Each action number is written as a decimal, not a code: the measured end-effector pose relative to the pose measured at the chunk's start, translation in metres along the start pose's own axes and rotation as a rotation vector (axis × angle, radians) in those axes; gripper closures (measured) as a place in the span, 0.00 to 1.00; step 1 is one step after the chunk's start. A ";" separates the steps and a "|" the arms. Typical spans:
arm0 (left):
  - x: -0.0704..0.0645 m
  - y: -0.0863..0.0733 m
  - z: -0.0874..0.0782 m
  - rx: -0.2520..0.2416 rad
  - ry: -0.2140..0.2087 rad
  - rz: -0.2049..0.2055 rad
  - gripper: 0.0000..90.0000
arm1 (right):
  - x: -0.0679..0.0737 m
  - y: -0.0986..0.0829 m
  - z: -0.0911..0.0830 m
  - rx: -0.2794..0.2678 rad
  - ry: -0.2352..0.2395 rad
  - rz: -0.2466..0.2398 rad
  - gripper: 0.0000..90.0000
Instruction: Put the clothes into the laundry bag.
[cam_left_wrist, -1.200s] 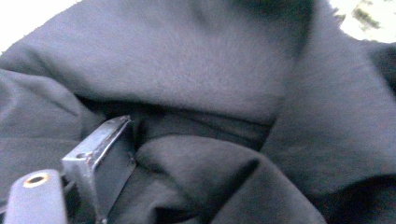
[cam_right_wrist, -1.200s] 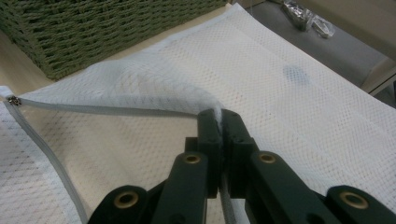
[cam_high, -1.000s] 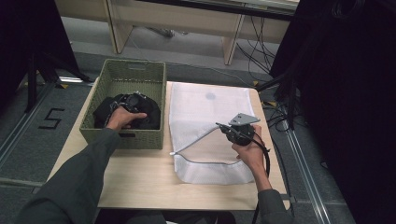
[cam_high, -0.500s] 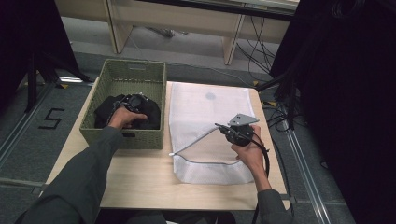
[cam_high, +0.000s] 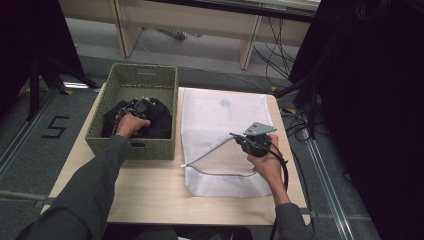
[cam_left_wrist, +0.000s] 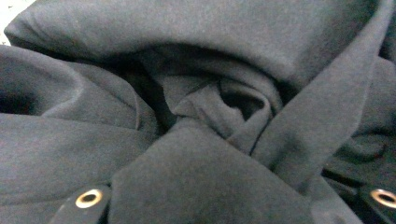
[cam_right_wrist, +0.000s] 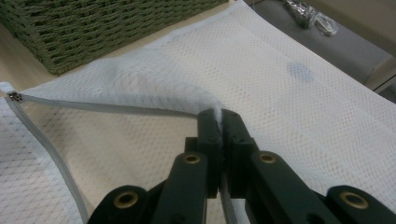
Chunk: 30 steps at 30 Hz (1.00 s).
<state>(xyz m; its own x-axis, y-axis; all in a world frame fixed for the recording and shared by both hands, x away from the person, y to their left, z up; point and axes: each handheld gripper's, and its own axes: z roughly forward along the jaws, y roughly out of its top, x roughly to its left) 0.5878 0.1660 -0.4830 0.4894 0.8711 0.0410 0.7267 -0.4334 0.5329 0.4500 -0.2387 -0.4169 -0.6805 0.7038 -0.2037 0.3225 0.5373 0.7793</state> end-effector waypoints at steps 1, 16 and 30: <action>0.001 0.000 -0.001 -0.001 -0.005 -0.001 0.82 | -0.001 0.000 -0.001 0.009 0.005 -0.004 0.98; 0.018 0.017 -0.057 -0.205 -0.059 -0.047 0.87 | -0.001 0.001 -0.003 0.001 0.003 0.007 0.98; 0.019 0.049 -0.136 -0.284 -0.085 0.023 0.86 | -0.001 0.001 -0.002 -0.009 -0.001 0.009 0.98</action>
<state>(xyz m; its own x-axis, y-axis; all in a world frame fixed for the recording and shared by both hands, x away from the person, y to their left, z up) 0.5670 0.1930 -0.3408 0.5519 0.8339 -0.0089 0.5567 -0.3605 0.7484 0.4495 -0.2394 -0.4150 -0.6768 0.7091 -0.1979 0.3224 0.5271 0.7863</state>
